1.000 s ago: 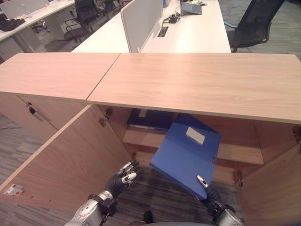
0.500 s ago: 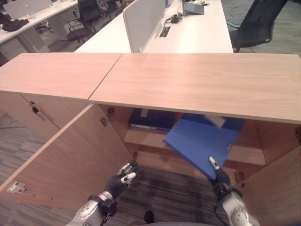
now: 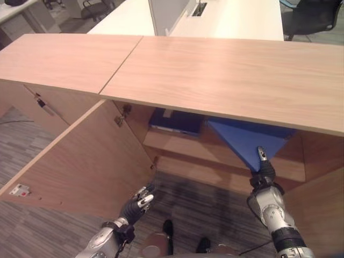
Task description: Put the empty folder in the office cabinet
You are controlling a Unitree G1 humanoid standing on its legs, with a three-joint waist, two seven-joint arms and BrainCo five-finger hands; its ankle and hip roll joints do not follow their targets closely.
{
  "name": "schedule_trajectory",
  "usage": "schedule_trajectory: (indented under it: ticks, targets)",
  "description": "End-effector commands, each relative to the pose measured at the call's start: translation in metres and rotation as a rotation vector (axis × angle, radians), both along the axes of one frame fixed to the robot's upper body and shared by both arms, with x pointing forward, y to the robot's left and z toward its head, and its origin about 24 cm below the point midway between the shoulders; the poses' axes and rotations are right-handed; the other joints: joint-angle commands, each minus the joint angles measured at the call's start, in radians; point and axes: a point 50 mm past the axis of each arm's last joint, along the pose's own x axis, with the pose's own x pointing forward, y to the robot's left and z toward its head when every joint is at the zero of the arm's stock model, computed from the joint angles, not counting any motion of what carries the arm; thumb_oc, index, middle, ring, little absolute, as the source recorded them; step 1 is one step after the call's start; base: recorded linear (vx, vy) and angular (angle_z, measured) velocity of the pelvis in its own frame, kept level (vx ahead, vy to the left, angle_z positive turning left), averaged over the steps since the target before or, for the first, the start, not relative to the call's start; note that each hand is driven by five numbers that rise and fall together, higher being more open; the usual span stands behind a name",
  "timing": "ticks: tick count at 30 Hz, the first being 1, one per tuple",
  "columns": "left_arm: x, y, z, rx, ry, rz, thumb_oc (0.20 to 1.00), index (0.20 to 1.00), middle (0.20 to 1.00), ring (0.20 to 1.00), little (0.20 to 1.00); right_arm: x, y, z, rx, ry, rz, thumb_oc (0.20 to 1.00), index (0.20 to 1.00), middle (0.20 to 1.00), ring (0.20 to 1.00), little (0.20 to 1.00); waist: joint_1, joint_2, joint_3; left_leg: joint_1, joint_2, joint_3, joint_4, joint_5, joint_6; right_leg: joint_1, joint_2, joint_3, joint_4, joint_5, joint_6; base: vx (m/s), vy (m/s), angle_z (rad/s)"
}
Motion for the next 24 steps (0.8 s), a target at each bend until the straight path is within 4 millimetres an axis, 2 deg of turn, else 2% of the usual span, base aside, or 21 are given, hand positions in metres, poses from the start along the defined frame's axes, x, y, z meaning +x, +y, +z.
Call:
schedule_trajectory:
  ticks: [1,3,7,11,14,16,17,18,19,20,22,23,24]
  targets:
    - [0.005,-0.002,0.017,-0.043,-0.092,0.04,1.0,1.0,1.0,1.0,1.0,0.021,-0.012,0.04,-0.082,-0.174,-0.042,0.2,0.2,0.2,0.2,0.2,0.009,-0.011,-0.024,-0.007,0.002,0.004,-0.084,0.007,-0.02,0.077,0.004,0.123,-0.115,0.047,0.094,0.1,0.098,-0.15]
    - [0.0,0.0,0.015,-0.043,-0.077,0.053,1.0,1.0,1.0,1.0,1.0,0.024,-0.012,0.037,-0.066,-0.15,-0.06,0.2,0.2,0.2,0.2,0.2,0.013,0.011,-0.048,0.04,0.01,0.015,-0.189,0.041,-0.011,0.096,0.011,0.136,-0.136,0.054,0.106,0.12,0.162,-0.4]
    - [-0.005,0.001,0.01,-0.036,-0.047,0.057,1.0,1.0,1.0,1.0,1.0,0.025,-0.01,0.031,-0.036,-0.123,-0.084,0.2,0.2,0.2,0.2,0.2,0.019,0.003,-0.075,0.065,-0.002,0.031,-0.202,0.034,0.0,0.131,-0.011,0.141,-0.175,0.062,0.118,0.17,0.157,-0.4]
    - [-0.01,0.002,0.008,-0.046,-0.025,0.074,1.0,1.0,1.0,1.0,1.0,0.032,-0.007,0.032,0.013,-0.13,-0.112,0.2,0.2,0.2,0.2,0.2,0.033,-0.004,-0.086,0.081,-0.018,0.046,-0.201,0.009,0.02,0.142,-0.037,0.154,-0.192,0.07,0.142,0.11,0.161,-0.06]
    - [-0.014,0.004,0.007,-0.037,-0.011,0.072,1.0,1.0,1.0,1.0,1.0,0.048,0.001,0.042,0.052,-0.153,-0.118,0.2,0.2,0.2,0.2,0.2,0.055,-0.007,-0.081,0.062,-0.038,0.075,-0.141,-0.048,0.053,0.12,-0.082,0.166,-0.163,0.076,0.175,0.06,0.223,-0.05]
    - [-0.013,0.005,0.009,-0.031,-0.01,0.059,1.0,1.0,1.0,1.0,1.0,0.058,0.009,0.05,0.073,-0.177,-0.104,0.2,0.2,0.2,0.2,0.2,0.074,-0.005,-0.073,0.036,-0.041,0.101,-0.091,-0.088,0.073,0.075,-0.115,0.164,-0.102,0.077,0.196,0.02,0.21,-0.32]
    - [-0.013,0.006,0.01,-0.022,-0.011,0.051,1.0,1.0,1.0,1.0,1.0,0.063,0.013,0.054,0.088,-0.187,-0.098,0.2,0.2,0.2,0.2,0.2,0.083,-0.004,-0.069,0.04,-0.045,0.103,-0.074,-0.127,0.078,0.05,-0.138,0.169,-0.045,0.065,0.211,-0.09,0.268,-0.36]
    - [-0.009,0.009,0.014,-0.005,-0.026,0.039,1.0,1.0,1.0,1.0,1.0,0.078,0.024,0.071,0.103,-0.233,-0.065,0.2,0.2,0.2,0.2,0.2,0.096,0.018,-0.031,0.012,-0.03,0.13,-0.027,-0.15,0.094,-0.049,-0.183,0.151,0.096,0.085,0.222,-0.34,0.28,-0.81]
    - [-0.002,0.012,0.019,0.002,-0.047,0.036,1.0,1.0,1.0,1.0,1.0,0.093,0.04,0.094,0.121,-0.294,-0.019,0.2,0.2,0.2,0.2,0.2,0.119,0.028,0.027,-0.041,0.003,0.187,0.048,-0.172,0.095,-0.146,-0.249,0.03,0.172,0.133,0.208,-0.4,0.214,-0.92]
    - [-0.001,0.012,0.019,0.002,-0.049,0.036,1.0,1.0,1.0,1.0,1.0,0.093,0.04,0.094,0.122,-0.296,-0.02,0.2,0.2,0.2,0.2,0.2,0.118,0.029,0.027,-0.047,0.006,0.185,0.056,-0.175,0.095,-0.146,-0.247,0.027,0.17,0.134,0.207,-0.34,0.089,-1.36]
    - [0.005,0.011,0.022,0.012,-0.064,0.019,1.0,1.0,1.0,1.0,1.0,0.104,0.043,0.115,0.112,-0.348,-0.014,0.2,0.2,0.2,0.2,0.2,0.128,0.026,0.06,-0.1,0.027,0.203,0.121,-0.186,0.097,-0.178,-0.232,-0.036,0.136,0.142,0.185,-0.18,-0.039,-0.88]
    - [0.006,0.01,0.023,0.014,-0.065,0.013,1.0,1.0,1.0,1.0,1.0,0.105,0.044,0.117,0.122,-0.348,-0.023,0.2,0.2,0.2,0.2,0.2,0.124,0.029,0.082,-0.132,0.034,0.193,0.162,-0.193,0.103,-0.212,-0.234,-0.029,0.162,0.14,0.188,-0.19,-0.072,-0.23]
    - [0.011,0.006,0.026,0.003,-0.087,0.002,1.0,1.0,1.0,1.0,1.0,0.107,0.045,0.126,0.153,-0.38,-0.039,0.2,0.2,0.2,0.2,0.2,0.115,0.026,0.095,-0.183,0.044,0.179,0.228,-0.226,0.116,-0.265,-0.232,0.008,0.209,0.129,0.177,-0.12,-0.047,-0.08]
